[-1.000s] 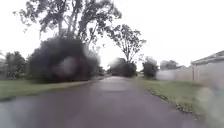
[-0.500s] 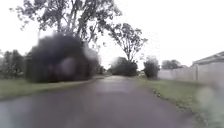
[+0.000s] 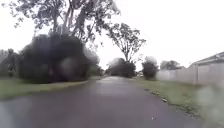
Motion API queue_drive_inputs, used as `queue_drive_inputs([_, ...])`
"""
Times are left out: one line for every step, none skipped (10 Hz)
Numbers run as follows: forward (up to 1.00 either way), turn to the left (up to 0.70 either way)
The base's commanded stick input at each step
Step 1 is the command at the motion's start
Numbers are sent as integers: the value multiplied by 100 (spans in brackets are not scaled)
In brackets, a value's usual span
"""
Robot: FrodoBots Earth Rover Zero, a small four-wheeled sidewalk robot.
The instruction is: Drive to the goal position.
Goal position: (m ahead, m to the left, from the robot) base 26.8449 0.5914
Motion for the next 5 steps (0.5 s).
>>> queue_drive_inputs([85, 0])
queue_drive_inputs([85, 0])
queue_drive_inputs([85, 0])
queue_drive_inputs([85, 0])
queue_drive_inputs([85, 0])
